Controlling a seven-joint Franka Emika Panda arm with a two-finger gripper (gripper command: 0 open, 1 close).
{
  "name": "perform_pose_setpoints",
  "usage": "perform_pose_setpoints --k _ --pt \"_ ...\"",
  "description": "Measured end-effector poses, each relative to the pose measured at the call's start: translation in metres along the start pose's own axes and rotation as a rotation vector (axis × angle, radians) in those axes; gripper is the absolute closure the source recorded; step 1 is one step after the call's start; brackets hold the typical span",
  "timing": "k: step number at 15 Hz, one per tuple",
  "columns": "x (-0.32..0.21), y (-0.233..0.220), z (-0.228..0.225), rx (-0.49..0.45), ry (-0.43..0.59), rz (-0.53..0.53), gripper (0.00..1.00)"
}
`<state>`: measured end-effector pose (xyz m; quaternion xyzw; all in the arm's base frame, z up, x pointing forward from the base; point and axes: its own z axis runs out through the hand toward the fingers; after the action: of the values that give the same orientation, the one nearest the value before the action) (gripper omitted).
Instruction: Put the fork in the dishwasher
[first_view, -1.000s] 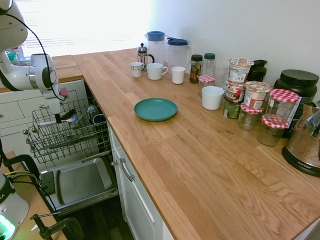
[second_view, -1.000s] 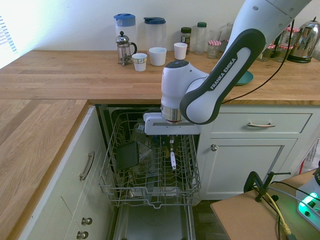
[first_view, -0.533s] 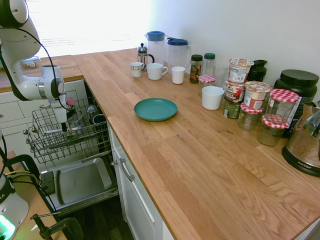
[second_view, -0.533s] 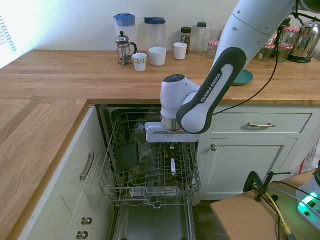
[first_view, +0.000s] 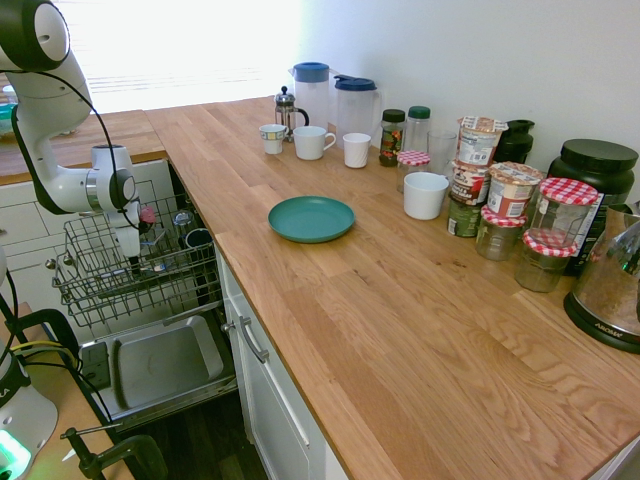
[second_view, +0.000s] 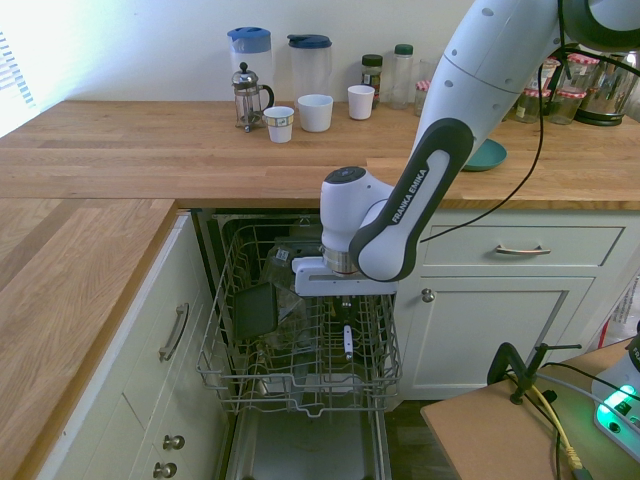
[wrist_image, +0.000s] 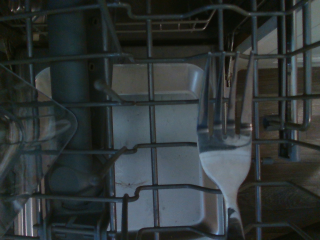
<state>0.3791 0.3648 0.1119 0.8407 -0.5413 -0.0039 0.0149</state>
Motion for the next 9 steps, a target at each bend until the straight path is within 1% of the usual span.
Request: perform_pose_setpoints --k 5,9 --pt "0.005 0.001 0.012 0.000 0.017 0.007 0.00" --pt "0.006 0.001 0.013 0.009 0.023 0.010 0.00"
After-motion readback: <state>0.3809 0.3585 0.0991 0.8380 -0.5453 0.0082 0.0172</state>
